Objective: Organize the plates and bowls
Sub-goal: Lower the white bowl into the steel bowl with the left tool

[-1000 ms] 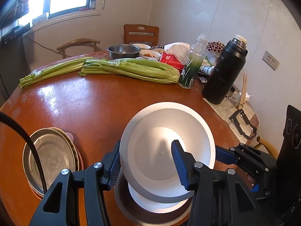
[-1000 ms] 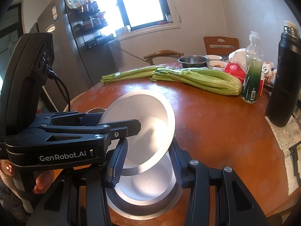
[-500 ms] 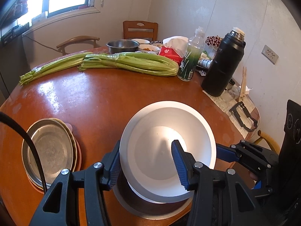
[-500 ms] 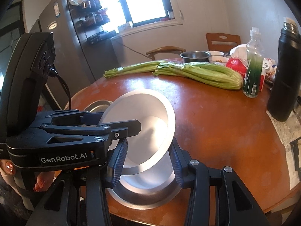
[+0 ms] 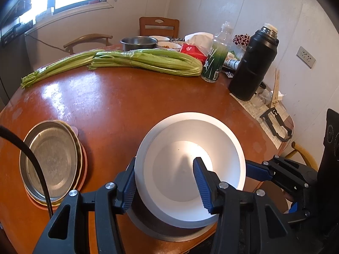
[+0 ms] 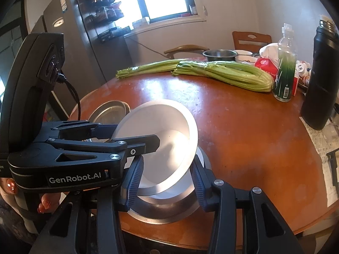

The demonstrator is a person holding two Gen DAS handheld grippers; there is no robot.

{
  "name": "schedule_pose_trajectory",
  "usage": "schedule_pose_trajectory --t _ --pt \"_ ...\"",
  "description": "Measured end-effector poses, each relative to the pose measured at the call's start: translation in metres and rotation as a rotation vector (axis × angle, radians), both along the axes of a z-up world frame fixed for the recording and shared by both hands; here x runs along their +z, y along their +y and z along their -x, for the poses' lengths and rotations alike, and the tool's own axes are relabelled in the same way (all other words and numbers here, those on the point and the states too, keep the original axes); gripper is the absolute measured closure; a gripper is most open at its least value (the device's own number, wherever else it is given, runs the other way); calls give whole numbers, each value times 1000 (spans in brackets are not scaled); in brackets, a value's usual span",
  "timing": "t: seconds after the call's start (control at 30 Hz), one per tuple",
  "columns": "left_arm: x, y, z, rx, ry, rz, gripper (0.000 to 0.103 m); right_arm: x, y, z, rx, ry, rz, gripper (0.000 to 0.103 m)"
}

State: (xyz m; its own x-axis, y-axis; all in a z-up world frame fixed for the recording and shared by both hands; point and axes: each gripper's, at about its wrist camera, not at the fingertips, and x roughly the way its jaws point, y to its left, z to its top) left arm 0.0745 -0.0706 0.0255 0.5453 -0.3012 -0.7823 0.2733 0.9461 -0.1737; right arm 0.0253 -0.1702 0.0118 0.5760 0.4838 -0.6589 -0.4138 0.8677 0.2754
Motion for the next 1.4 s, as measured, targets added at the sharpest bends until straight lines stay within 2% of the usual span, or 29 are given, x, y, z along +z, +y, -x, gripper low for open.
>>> schedule_pose_trajectory --t 0.8,1.4 --pt "-25 -2 -8 6 55 -20 53 -22 4 -1 11 50 25 55" --pt "-31 2 -10 10 65 -16 53 -24 11 0 1 37 74 55"
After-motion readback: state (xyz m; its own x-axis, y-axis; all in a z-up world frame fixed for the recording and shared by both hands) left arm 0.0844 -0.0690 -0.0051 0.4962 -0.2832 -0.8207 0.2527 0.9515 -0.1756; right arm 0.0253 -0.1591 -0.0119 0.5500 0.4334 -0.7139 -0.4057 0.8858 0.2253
